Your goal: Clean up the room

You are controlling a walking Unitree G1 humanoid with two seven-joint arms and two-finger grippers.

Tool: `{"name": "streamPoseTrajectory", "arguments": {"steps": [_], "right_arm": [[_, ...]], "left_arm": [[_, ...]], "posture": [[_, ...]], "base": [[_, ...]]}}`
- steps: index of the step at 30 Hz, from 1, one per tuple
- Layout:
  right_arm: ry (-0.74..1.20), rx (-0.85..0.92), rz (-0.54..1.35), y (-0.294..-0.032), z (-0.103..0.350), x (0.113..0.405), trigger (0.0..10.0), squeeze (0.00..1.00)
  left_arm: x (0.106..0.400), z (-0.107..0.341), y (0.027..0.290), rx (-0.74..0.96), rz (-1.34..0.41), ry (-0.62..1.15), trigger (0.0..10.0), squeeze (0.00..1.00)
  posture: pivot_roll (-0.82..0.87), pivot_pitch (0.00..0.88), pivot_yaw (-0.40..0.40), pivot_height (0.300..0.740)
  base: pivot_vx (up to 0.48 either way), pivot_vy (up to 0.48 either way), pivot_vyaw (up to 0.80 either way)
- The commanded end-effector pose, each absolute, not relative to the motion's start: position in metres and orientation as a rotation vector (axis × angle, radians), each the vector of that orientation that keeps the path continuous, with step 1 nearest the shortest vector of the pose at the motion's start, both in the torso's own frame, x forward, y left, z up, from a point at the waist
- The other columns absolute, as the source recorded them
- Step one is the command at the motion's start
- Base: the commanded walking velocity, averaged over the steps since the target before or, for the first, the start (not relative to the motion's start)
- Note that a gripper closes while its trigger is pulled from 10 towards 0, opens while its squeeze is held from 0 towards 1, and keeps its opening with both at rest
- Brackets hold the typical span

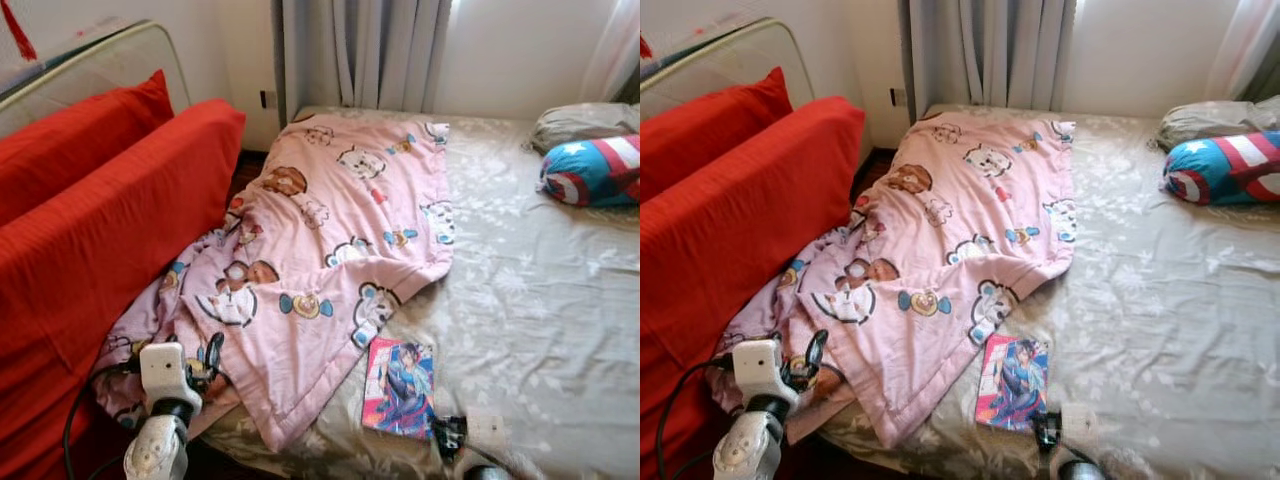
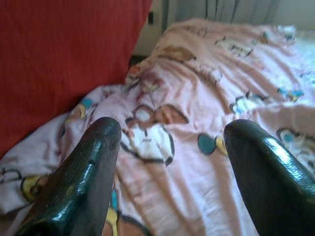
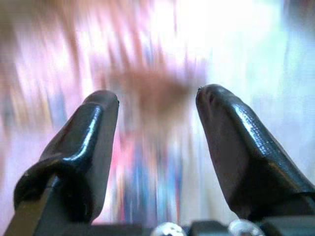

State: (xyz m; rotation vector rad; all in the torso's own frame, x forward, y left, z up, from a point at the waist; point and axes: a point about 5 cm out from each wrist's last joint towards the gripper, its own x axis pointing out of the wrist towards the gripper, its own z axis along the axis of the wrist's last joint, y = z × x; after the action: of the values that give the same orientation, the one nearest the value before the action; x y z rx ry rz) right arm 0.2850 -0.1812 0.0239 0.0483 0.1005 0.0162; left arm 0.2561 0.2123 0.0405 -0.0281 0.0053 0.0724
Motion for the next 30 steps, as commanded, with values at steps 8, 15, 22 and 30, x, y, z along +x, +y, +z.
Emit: {"name": "streamPoseTrajectory", "arguments": {"steps": [8,15,22,30], "right_arm": [[0.119,0.079,0.008,-0.175,0.020,0.284,10.0,0.00],[0.128,0.077,-0.035,-0.183,0.017,0.278,10.0,0.00],[0.109,0.058,-0.082,-0.191,0.013,0.265,10.0,0.00],[0.043,0.033,-0.047,-0.185,0.023,0.259,10.0,0.00]], "left_arm": [[0.257,0.046,0.222,-0.026,0.111,0.007,10.0,0.00],[0.259,0.053,0.230,-0.017,0.138,-0.012,10.0,0.00],[0.254,0.052,0.232,0.006,0.111,0.003,10.0,0.00],[0.254,0.055,0.236,0.038,0.055,0.020,10.0,0.00]], "posture": [[-0.03,0.000,0.000,0.740],[-0.02,0.000,0.008,0.740],[-0.02,0.000,0.026,0.740],[-0.04,0.000,0.059,0.740]], "base": [[0.000,0.000,0.00],[0.000,0.000,0.00],[0.000,0.000,0.00],[0.000,0.000,0.00]]}}
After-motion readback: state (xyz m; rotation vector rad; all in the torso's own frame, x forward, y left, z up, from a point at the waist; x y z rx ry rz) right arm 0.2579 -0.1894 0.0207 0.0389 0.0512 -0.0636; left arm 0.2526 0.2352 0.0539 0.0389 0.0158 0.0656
